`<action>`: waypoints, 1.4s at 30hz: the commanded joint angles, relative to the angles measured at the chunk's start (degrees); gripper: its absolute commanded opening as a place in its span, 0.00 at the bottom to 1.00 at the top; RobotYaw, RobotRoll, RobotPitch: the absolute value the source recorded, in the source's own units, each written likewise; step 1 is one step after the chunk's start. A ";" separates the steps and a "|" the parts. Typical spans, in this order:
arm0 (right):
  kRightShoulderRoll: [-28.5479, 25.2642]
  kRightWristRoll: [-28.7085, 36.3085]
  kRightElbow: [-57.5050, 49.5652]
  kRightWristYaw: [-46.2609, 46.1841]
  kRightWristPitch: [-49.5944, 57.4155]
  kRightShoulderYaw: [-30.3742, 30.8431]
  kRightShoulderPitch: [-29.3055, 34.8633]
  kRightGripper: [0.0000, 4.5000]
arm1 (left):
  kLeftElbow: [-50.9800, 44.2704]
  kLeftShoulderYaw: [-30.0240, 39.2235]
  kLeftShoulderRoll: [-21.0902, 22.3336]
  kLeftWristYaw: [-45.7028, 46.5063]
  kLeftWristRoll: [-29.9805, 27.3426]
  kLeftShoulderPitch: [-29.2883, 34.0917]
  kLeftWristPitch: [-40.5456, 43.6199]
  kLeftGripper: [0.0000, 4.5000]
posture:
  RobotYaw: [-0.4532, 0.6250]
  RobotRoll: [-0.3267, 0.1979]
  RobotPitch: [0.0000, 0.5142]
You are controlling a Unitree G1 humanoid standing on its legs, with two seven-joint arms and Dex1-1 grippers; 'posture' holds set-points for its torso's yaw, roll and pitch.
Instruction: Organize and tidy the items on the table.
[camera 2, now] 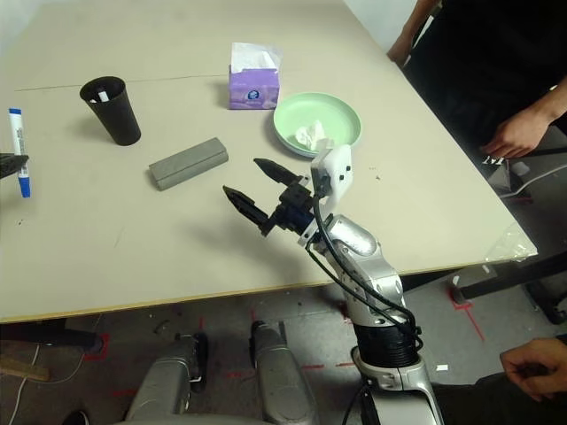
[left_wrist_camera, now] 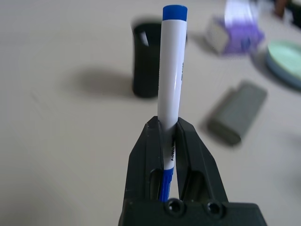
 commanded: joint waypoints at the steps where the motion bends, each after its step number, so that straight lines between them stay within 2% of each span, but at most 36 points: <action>1: -0.33 -0.70 -1.34 -0.46 0.03 -0.19 1.34 1.00 | -1.22 1.11 -1.98 4.16 -2.12 -0.37 -6.19 0.05 | 0.33 0.62 0.39; 5: -0.34 -0.82 -1.13 -0.48 0.07 -0.03 1.25 1.00 | 0.64 -1.87 -4.87 8.12 -3.40 -6.57 -14.28 0.05 | 0.33 0.62 0.40; 9: 0.14 -0.57 -1.40 -0.45 0.26 0.38 1.13 1.00 | 7.30 -7.14 -6.86 10.11 -2.14 -15.85 -22.39 0.05 | 0.31 0.62 0.41; 13: 0.31 -0.14 -2.05 -0.51 0.55 0.15 1.23 1.00 | 16.93 -9.88 -6.63 11.35 -0.75 -22.71 -30.52 0.05 | 0.30 0.62 0.41; 17: -0.73 -0.56 -3.22 1.30 0.17 1.12 2.12 1.00 | 32.73 -13.52 -6.39 12.30 2.10 -34.34 -40.75 0.05 | 0.28 0.62 0.42; 22: -1.29 0.00 -3.99 3.17 0.03 1.30 2.08 1.00 | 46.91 -16.03 -5.70 12.91 4.73 -42.04 -48.74 0.05 | 0.26 0.62 0.44; 29: -1.83 0.27 -5.20 5.03 0.63 1.73 2.36 1.00 | 59.38 -17.88 -6.19 15.29 7.01 -47.14 -55.24 0.05 | 0.25 0.62 0.47; 42: -2.36 1.50 -9.04 3.33 3.13 0.88 4.18 1.00 | 64.82 -19.04 -8.75 19.25 9.01 -48.57 -57.78 0.05 | 0.21 0.62 0.51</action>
